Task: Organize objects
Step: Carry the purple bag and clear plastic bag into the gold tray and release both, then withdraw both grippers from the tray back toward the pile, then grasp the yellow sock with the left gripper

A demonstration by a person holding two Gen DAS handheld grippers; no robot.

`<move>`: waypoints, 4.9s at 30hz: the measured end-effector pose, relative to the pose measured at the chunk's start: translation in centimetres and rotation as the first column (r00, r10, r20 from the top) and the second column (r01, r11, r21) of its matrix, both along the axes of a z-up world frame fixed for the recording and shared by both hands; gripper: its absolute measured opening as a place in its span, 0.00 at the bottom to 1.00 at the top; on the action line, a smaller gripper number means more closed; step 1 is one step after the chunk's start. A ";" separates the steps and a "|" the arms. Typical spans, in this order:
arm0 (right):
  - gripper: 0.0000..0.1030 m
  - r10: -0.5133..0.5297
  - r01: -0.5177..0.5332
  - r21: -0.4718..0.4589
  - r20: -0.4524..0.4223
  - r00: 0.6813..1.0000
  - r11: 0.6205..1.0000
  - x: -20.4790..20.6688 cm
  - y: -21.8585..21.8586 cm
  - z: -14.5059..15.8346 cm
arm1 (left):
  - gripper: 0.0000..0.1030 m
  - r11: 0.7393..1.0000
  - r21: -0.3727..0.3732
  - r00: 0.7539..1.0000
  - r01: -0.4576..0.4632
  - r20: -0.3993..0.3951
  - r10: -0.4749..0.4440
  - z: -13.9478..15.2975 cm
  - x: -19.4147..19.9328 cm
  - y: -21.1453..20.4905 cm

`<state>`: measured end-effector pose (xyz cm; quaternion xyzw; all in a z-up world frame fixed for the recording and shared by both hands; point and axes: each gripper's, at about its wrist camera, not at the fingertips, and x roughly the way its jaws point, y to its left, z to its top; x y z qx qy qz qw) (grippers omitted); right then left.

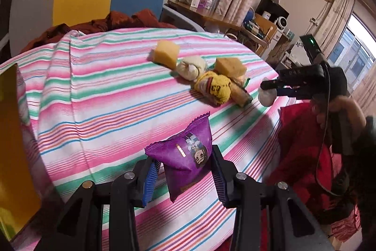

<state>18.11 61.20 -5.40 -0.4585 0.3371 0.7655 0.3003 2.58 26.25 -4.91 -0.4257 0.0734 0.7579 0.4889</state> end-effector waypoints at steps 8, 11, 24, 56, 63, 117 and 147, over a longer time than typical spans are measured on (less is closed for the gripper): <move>0.40 0.131 -0.126 0.055 -0.098 0.987 0.991 -2.4 -4.9 3.3 | 0.41 0.995 0.043 0.995 -0.094 -0.022 0.095 2.4 -1.4 -3.3; 0.40 0.203 -0.193 0.085 -0.127 0.971 0.977 -5.0 -8.4 4.7 | 0.41 0.987 0.054 0.988 -0.149 -0.028 0.151 3.0 -2.2 -5.2; 0.40 0.581 -0.570 0.120 -0.250 0.775 0.813 -16.4 -25.1 8.8 | 0.41 0.884 0.068 0.881 -0.463 -0.071 0.467 4.9 -9.2 -16.6; 0.81 0.774 -0.785 0.040 -0.208 0.598 0.618 -21.3 -39.4 2.2 | 0.53 0.754 0.058 0.752 -0.655 -0.055 0.657 4.8 -12.7 -22.9; 0.86 0.754 -0.748 0.121 -0.200 0.625 0.652 -19.8 -38.9 3.8 | 0.53 0.757 0.043 0.750 -0.653 -0.106 0.653 5.2 -9.6 -22.4; 1.00 0.648 -0.503 0.552 -0.091 0.756 0.665 -15.0 -36.4 6.8 | 0.53 0.745 -0.048 0.740 -0.665 -0.180 0.648 3.5 -4.0 -20.3; 1.00 0.296 -0.214 0.515 -0.081 0.952 0.830 -11.2 -16.3 6.8 | 0.53 0.919 -0.053 0.910 -0.390 -0.173 0.376 4.7 -2.4 -9.7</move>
